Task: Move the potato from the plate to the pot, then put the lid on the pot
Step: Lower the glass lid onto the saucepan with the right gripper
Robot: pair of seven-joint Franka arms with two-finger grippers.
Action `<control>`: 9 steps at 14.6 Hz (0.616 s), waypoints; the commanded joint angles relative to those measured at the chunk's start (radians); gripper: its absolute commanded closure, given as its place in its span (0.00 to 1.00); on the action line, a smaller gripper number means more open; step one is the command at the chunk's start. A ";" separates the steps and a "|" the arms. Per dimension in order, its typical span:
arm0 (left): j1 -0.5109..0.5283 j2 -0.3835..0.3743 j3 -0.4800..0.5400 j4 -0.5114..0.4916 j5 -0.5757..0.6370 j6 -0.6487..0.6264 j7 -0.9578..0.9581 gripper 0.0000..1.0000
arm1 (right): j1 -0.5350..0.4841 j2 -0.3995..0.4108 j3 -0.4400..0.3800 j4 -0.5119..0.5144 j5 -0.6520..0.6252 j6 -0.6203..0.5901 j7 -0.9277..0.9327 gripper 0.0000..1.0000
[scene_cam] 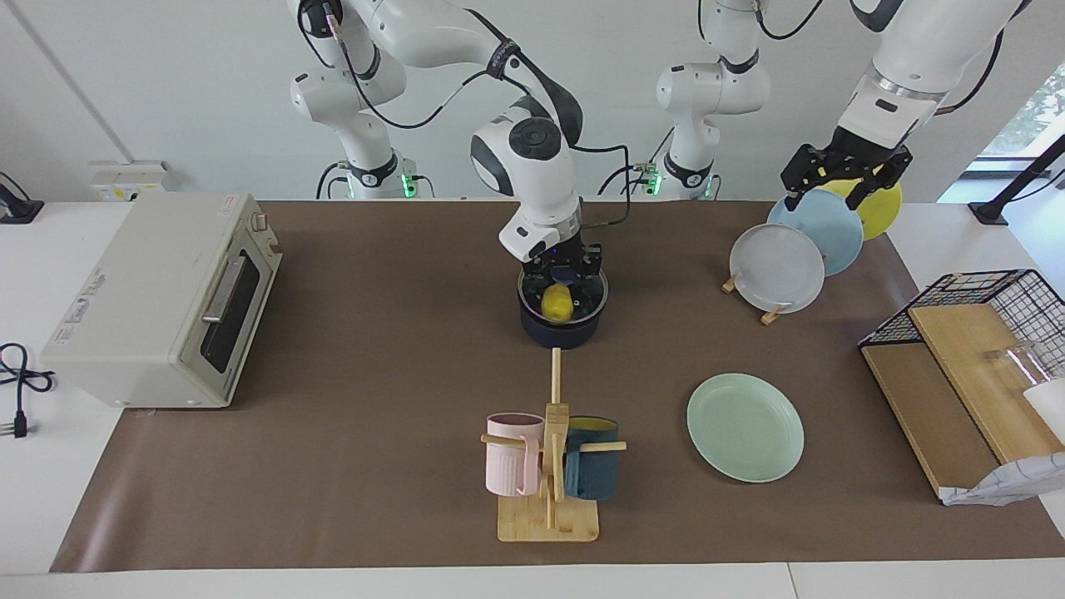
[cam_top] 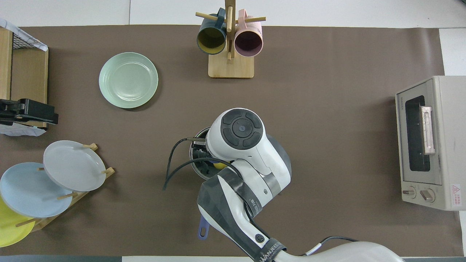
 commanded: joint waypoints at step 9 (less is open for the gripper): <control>0.043 -0.001 -0.032 0.005 -0.012 0.004 -0.019 0.00 | -0.008 -0.013 0.004 -0.038 0.025 0.044 -0.044 1.00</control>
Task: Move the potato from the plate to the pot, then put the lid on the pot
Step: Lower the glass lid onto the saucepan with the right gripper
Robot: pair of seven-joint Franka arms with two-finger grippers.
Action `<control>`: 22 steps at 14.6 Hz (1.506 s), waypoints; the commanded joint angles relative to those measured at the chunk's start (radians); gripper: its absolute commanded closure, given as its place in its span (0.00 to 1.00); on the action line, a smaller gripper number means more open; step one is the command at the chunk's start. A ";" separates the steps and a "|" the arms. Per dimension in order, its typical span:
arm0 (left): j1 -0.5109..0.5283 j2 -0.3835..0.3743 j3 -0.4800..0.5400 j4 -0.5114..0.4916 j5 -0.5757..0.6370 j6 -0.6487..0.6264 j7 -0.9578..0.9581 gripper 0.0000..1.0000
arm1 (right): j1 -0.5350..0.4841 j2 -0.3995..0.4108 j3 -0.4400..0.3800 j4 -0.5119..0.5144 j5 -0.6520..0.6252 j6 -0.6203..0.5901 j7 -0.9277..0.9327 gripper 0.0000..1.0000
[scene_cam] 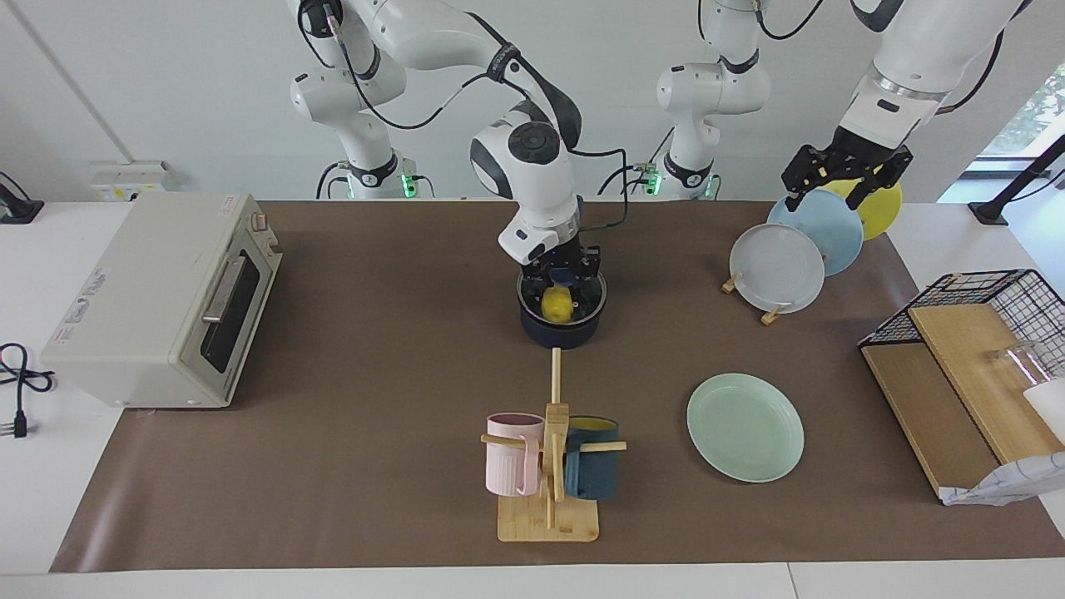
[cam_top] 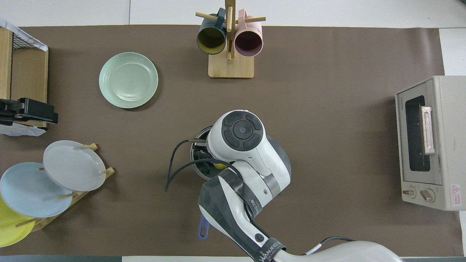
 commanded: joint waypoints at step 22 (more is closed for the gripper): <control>0.036 -0.006 -0.030 -0.026 -0.013 -0.024 -0.010 0.00 | 0.002 -0.014 0.002 -0.044 0.005 0.093 -0.051 1.00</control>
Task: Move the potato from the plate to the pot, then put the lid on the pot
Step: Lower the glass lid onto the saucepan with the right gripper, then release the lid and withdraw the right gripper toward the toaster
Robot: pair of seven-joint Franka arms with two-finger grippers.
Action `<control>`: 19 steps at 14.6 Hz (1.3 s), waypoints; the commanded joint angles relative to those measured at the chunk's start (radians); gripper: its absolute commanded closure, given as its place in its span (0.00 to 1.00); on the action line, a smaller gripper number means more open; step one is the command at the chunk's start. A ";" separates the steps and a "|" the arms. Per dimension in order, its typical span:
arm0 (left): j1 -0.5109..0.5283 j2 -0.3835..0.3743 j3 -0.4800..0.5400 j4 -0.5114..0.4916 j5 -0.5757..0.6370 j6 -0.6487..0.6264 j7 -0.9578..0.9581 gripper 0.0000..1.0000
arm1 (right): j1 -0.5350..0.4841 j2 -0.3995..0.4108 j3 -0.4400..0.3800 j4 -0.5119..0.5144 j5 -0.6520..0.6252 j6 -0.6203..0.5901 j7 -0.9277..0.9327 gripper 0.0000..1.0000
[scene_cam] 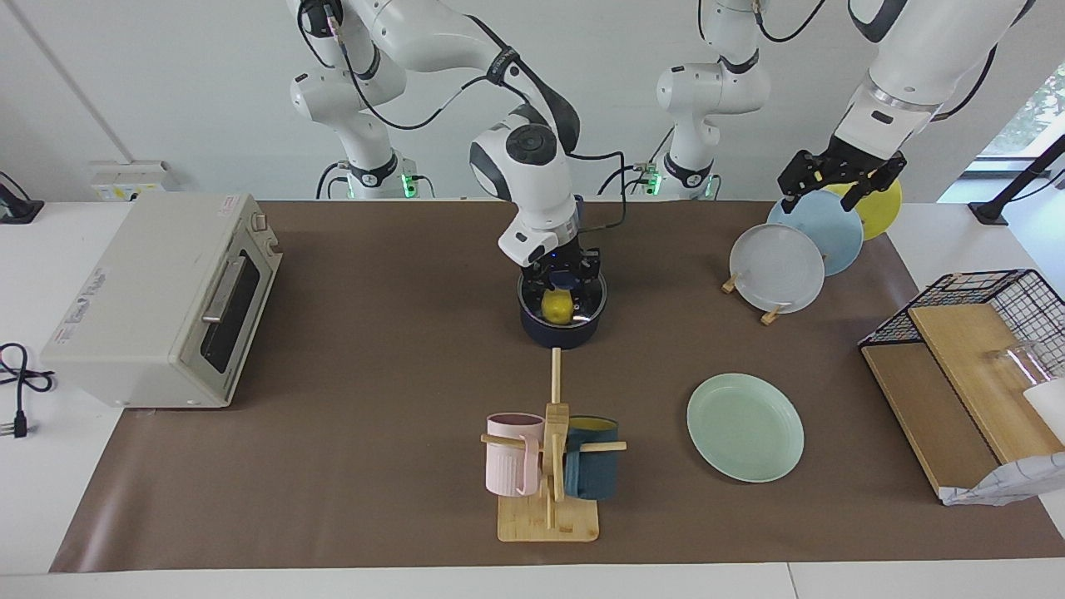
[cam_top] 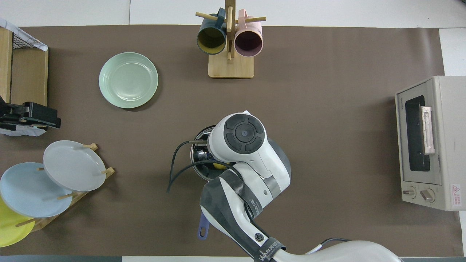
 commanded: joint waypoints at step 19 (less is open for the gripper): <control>0.027 -0.011 -0.014 -0.011 -0.012 0.013 -0.009 0.00 | 0.003 -0.014 0.002 -0.031 -0.065 0.063 -0.020 1.00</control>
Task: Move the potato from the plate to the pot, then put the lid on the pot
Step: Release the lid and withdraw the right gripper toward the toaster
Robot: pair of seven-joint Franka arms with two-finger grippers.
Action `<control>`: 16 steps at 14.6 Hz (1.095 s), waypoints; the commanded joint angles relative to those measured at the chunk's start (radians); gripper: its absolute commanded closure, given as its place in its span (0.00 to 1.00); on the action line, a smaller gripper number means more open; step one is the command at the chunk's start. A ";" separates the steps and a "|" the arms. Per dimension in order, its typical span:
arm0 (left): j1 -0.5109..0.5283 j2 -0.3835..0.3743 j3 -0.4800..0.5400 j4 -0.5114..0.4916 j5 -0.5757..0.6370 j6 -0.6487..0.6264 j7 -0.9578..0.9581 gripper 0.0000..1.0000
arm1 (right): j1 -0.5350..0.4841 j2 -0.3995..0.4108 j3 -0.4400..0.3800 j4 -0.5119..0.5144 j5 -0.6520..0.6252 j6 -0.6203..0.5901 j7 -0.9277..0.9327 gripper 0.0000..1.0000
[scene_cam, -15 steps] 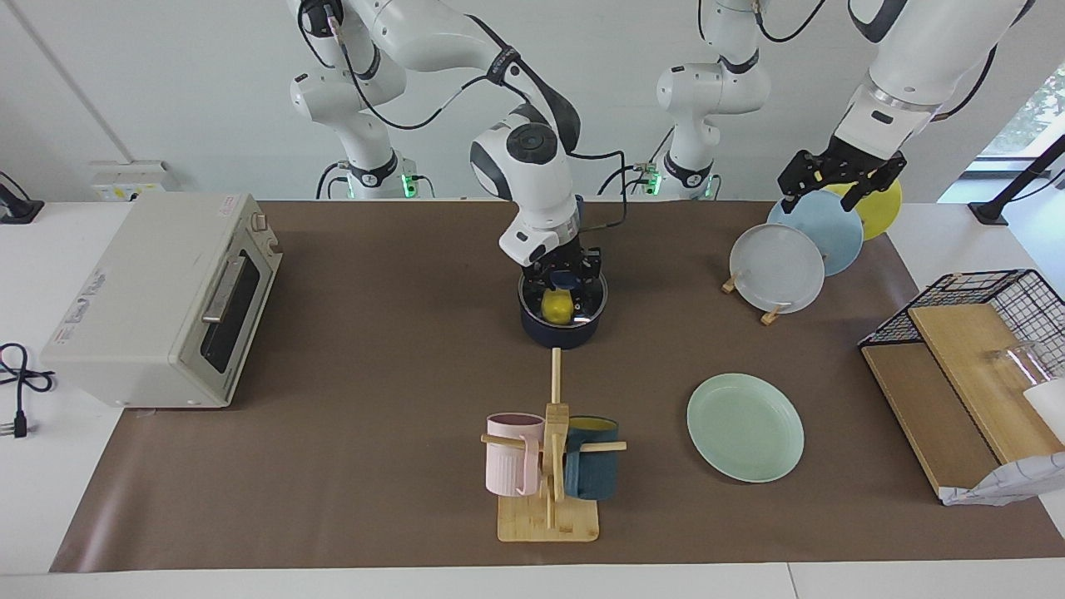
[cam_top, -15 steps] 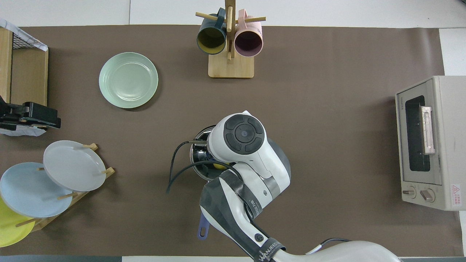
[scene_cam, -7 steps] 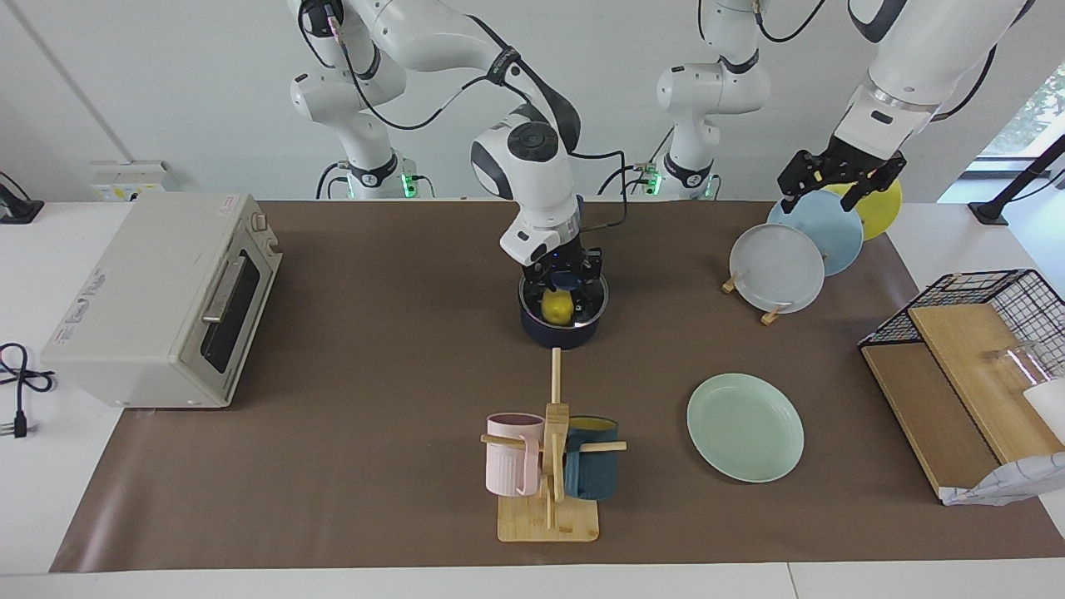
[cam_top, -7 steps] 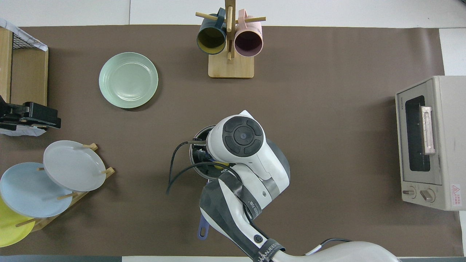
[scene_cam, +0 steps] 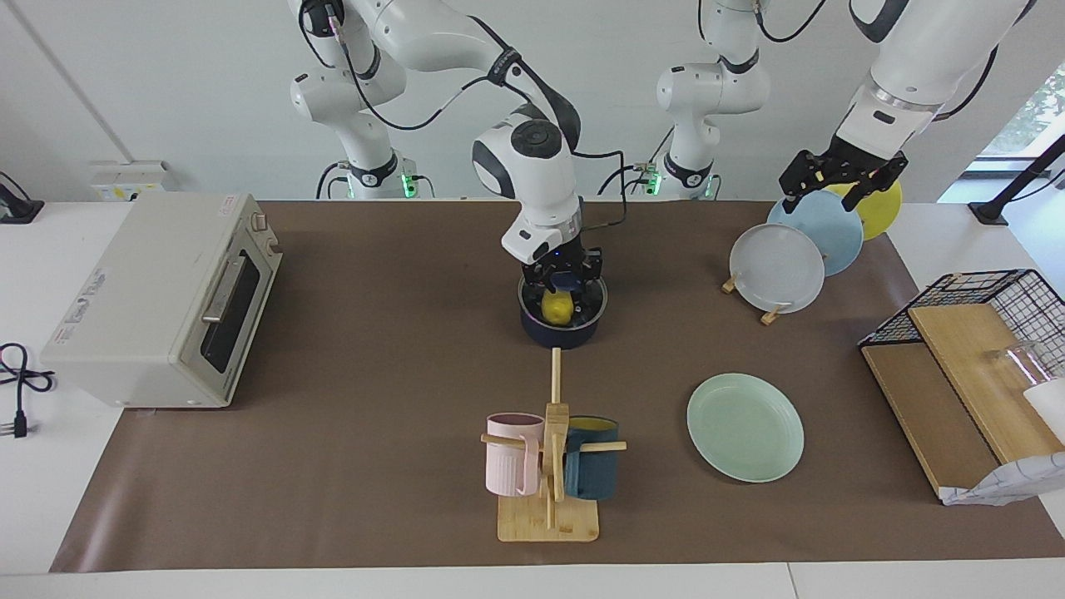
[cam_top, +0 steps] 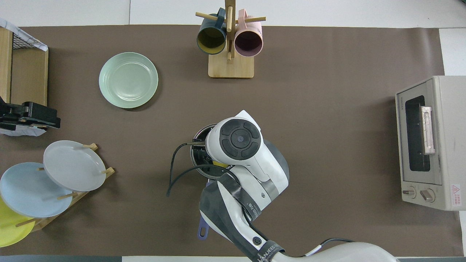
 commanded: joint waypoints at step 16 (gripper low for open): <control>0.010 -0.011 -0.015 -0.011 -0.012 0.012 -0.010 0.00 | -0.160 -0.061 -0.003 0.148 -0.018 -0.229 -0.235 0.00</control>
